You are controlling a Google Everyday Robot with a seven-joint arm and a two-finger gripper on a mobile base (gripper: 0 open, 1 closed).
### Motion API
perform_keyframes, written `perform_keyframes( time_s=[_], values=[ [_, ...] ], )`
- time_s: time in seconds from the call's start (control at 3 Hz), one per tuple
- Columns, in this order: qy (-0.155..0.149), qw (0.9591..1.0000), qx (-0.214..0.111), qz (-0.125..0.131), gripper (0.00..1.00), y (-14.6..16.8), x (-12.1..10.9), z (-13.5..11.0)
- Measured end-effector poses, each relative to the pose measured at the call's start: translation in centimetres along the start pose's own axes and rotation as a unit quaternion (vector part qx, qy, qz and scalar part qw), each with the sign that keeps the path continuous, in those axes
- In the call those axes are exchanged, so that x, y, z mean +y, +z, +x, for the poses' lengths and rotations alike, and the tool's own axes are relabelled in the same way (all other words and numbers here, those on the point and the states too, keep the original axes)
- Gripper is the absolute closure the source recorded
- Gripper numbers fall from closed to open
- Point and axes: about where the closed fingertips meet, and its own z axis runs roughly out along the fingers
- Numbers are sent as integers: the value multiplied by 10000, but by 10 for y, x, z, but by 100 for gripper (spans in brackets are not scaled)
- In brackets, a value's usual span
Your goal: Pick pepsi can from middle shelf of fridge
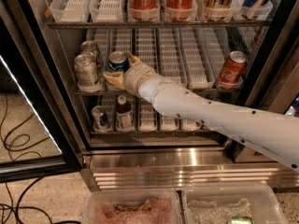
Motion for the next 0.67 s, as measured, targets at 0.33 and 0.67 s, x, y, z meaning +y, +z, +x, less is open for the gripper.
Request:
perform_keyframes(
  time_s=[0.33, 0.67],
  values=[
    [0, 10000, 0, 0, 65, 0, 0, 0],
    [0, 10000, 0, 0, 88, 0, 0, 0]
  ],
)
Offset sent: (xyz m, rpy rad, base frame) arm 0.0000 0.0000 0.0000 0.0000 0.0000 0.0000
